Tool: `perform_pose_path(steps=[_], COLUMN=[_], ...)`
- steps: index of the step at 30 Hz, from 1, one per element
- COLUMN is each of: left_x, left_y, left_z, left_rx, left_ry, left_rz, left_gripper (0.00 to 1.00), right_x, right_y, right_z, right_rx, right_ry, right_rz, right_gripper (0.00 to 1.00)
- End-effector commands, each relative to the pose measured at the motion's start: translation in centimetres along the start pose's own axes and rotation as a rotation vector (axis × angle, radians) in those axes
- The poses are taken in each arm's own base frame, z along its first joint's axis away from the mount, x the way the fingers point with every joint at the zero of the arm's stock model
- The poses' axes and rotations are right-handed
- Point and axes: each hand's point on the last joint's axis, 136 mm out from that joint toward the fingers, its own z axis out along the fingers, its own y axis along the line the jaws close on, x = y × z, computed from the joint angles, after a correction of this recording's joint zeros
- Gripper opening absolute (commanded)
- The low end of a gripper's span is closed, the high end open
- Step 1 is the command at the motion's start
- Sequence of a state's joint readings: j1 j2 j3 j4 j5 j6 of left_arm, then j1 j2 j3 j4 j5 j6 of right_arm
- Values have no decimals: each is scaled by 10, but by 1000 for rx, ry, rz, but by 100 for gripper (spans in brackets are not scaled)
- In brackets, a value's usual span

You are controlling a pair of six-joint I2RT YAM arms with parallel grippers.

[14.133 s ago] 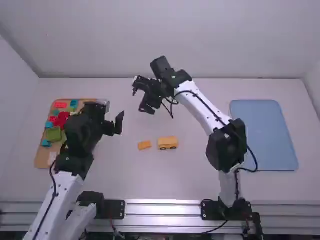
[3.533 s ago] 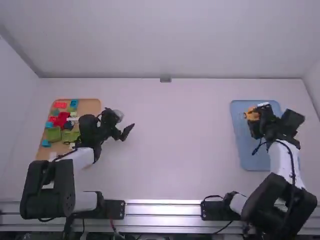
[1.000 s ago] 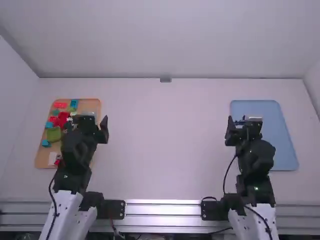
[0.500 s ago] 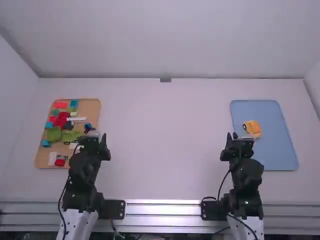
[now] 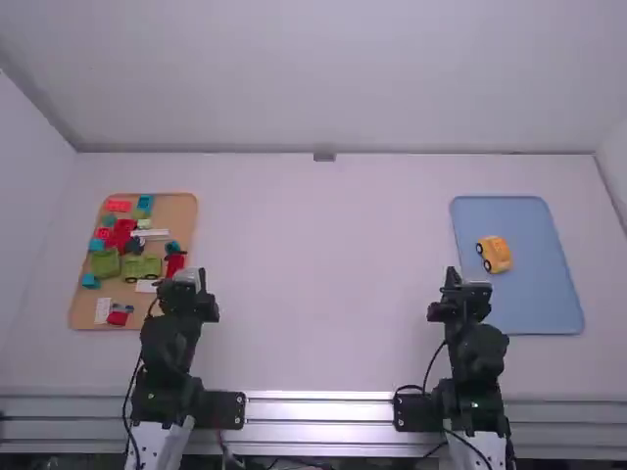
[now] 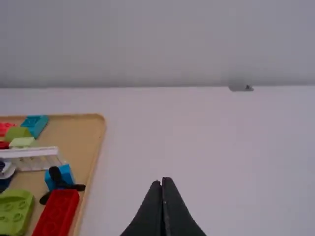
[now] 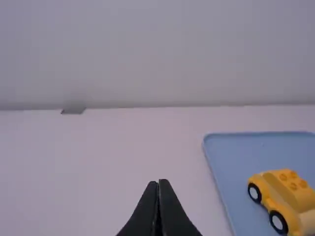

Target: Assemble lego blocks to make yellow taxi

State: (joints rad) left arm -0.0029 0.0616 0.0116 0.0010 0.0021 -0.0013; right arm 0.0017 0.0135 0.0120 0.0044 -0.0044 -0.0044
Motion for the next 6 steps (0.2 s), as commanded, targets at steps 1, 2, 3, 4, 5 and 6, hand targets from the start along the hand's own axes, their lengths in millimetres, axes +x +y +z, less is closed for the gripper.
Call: perform_pose_path(steps=[1, 2, 3, 4, 5, 6], left_x=[-1, -3, -6, -8, -8, -8], left_y=[1, 1, 1, 1, 1, 1], left_z=[-1, -2, -2, -3, -3, -3], left_rx=[-5, -5, -5, -5, -5, -5], left_ry=[-18, -29, -40, -49, -49, -49], left_rz=[1, 1, 1, 1, 1, 1], left_gripper=[0, 0, 0, 0, 0, 0], right_x=[4, 4, 4, 4, 4, 4], right_y=[-1, -1, -1, -1, -1, -1], right_z=[0, 0, 0, 0, 0, 0], right_rx=[6, 6, 6, 6, 6, 6], right_ry=[3, 3, 3, 3, 3, 3], right_rz=[5, 5, 5, 5, 5, 5], right_gripper=[0, 0, 0, 0, 0, 0])
